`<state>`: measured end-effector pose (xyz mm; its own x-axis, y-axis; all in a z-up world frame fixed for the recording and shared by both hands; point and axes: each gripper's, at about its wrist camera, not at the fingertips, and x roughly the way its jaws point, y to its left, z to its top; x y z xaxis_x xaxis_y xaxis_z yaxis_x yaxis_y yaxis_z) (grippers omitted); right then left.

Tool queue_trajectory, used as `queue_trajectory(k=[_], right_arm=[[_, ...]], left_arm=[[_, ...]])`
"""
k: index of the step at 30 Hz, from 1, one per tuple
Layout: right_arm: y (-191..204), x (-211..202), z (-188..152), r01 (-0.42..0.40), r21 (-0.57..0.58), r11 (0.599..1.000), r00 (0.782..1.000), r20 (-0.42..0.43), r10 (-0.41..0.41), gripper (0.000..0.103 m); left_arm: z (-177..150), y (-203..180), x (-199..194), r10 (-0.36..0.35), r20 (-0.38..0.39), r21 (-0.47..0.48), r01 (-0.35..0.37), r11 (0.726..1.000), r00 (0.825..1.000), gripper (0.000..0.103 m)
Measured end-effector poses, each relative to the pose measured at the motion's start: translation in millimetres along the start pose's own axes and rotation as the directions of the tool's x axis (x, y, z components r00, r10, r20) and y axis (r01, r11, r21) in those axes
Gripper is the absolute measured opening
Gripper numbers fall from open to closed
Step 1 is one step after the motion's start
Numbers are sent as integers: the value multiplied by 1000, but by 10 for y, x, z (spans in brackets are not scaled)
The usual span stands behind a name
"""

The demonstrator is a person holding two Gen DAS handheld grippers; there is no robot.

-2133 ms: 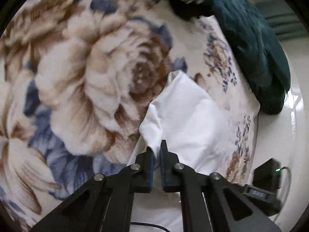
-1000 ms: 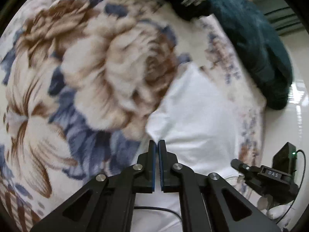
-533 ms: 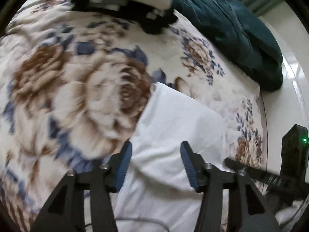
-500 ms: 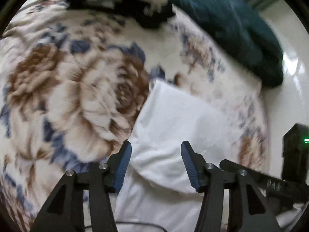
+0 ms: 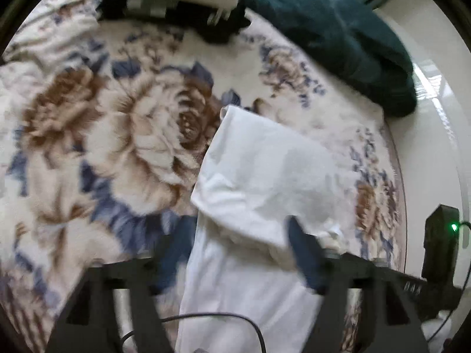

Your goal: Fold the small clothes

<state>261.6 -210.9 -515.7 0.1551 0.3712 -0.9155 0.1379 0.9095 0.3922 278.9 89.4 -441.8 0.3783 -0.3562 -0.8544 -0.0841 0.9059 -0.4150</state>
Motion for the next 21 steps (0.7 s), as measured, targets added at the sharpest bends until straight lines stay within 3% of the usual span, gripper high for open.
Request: queue_trajectory(k=[3, 7, 10, 14, 17, 18, 19, 20, 21], right_arm=[[-112, -256, -315, -48, 45, 998, 999, -13, 48, 73], [-350, -368, -916, -64, 86, 994, 994, -85, 71, 73], [-486, -176, -1375, -45, 117, 992, 987, -150, 62, 73], [-729, 162, -1771, -58, 176, 983, 972, -216, 96, 73], [-790, 390, -1962, -90, 218, 972, 959, -244, 144, 71], [-802, 451, -2002, -101, 231, 968, 956, -245, 159, 66], [-810, 484, -2041, -113, 241, 964, 955, -243, 173, 46], [-807, 509, -2075, -117, 247, 962, 956, -235, 177, 33], [-798, 523, -2096, -120, 248, 961, 956, -231, 179, 12]], left_arm=[[-299, 38, -301, 1, -17, -24, -2, 1000, 1000, 89], [-945, 228, -392, 71, -113, -79, -80, 994, 991, 89], [-1447, 438, -262, 91, -208, -152, -124, 981, 974, 89], [-1925, 615, 11, 46, -286, -235, -116, 965, 957, 88], [-2133, 566, 68, 38, -291, -207, -101, 973, 956, 85], [-2184, 505, 36, 39, -270, -172, -88, 981, 962, 67], [-2186, 445, 11, 40, -249, -142, -78, 987, 968, 13], [-2186, 372, -1, 44, -237, -104, -71, 992, 970, 6], [-2193, 297, -54, 41, -218, -76, -59, 995, 975, 5]])
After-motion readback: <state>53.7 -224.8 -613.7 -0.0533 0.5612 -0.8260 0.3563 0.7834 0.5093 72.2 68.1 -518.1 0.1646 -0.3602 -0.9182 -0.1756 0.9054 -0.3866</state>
